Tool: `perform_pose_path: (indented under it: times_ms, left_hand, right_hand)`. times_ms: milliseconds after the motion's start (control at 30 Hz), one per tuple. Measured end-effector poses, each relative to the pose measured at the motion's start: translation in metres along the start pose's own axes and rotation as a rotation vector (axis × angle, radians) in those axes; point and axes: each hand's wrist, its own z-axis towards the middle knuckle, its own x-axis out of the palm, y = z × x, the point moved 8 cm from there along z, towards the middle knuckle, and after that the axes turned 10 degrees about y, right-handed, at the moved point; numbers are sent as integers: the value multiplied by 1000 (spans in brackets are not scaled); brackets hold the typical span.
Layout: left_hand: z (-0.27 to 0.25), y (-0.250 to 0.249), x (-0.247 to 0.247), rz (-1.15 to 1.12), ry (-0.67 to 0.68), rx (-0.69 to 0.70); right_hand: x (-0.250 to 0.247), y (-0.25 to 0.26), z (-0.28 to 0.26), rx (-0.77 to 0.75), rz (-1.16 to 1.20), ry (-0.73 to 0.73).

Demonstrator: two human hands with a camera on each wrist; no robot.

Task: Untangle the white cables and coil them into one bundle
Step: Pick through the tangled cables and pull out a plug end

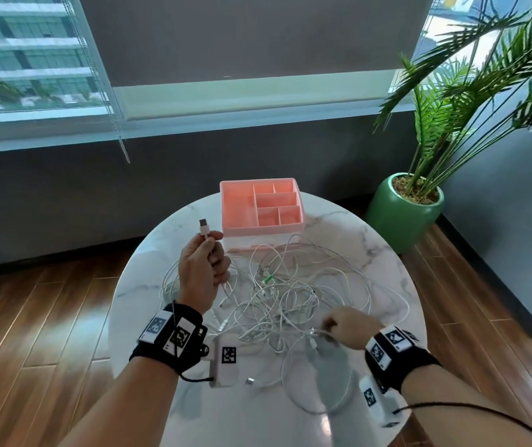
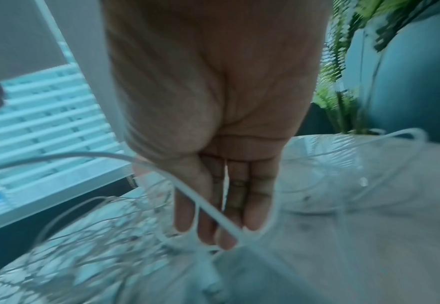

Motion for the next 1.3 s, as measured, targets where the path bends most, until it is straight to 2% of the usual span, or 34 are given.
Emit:
perform_pose_path:
  times_ms: [100, 167, 367, 533, 633, 800, 967, 1100, 1167, 1300]
  left_hand:
    - [-6, -12, -1, -36, 44, -34]
    - [-9, -23, -7, -22, 47, -21]
    - [-23, -36, -38, 111, 13, 60]
    - [-33, -25, -52, 178, -41, 73]
    - [-31, -21, -48, 177, -49, 81]
    - [-19, -15, -28, 152, -21, 51]
    - [-3, -7, 14, 169, 97, 31]
    - [6, -12, 42, 146, 110, 61]
    - [9, -15, 54, 98, 119, 83]
    - [14, -18, 69, 21, 129, 103]
  right_hand:
    - [23, 59, 6, -210, 87, 93]
    - [45, 87, 12, -267, 34, 136]
    - [114, 102, 35, -244, -347, 111]
    - [119, 96, 37, -249, -395, 150]
    - [94, 88, 37, -283, -182, 133]
    - [-8, 90, 19, -367, 210, -8]
    - [-142, 118, -31, -527, 505, -489]
    - [-192, 147, -65, -706, 832, -672]
    - [-194, 166, -73, -756, 798, -708]
    - [-165, 189, -54, -691, 530, -673]
